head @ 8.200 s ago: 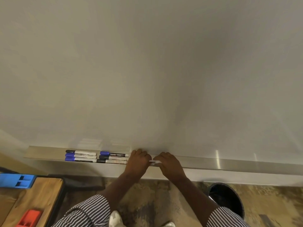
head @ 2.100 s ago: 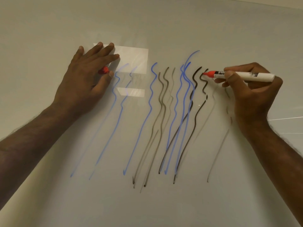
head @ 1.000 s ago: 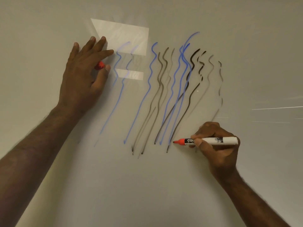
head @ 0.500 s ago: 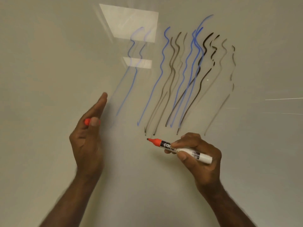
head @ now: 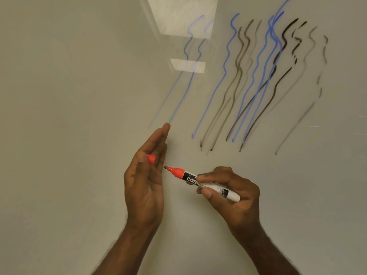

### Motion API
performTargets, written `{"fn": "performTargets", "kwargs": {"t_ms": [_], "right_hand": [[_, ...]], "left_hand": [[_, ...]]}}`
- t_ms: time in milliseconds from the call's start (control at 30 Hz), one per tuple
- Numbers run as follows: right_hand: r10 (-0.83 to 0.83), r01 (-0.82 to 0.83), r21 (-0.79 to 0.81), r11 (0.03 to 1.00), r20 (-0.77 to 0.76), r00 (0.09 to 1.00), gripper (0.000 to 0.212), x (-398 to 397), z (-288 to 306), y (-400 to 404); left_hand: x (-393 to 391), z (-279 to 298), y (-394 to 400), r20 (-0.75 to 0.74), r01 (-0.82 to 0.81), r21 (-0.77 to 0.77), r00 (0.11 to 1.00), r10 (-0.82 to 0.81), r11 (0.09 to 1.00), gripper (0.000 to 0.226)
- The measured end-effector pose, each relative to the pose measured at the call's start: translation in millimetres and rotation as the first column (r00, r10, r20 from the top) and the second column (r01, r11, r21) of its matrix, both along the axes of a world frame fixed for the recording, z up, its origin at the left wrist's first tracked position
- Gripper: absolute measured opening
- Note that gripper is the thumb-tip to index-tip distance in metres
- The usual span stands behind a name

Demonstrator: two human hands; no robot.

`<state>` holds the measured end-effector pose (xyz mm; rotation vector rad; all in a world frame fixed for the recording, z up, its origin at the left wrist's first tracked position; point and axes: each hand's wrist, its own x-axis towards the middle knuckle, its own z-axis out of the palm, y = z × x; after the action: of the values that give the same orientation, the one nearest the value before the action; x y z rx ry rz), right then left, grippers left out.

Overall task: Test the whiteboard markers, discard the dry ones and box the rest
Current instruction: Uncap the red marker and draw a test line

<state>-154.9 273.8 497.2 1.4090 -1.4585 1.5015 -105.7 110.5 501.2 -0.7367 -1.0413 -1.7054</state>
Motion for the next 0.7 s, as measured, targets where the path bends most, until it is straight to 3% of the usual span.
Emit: {"fn": "performTargets", "kwargs": {"t_ms": [500, 700], "right_hand": [[-0.058, 0.058, 0.064, 0.996, -0.013, 0.998, 0.017, -3.1, 8.6, 5.8], [-0.064, 0.063, 0.09, 0.994, 0.003, 0.998, 0.018, -5.8, 6.9, 8.0]], "left_hand": [[-10.1, -13.1, 23.3, 0.132, 0.059, -0.096, 0.99, -0.047, 0.994, 0.05], [-13.0, -16.7, 20.2, 0.202, 0.317, 0.02, 0.928, -0.314, 0.948, 0.067]]}}
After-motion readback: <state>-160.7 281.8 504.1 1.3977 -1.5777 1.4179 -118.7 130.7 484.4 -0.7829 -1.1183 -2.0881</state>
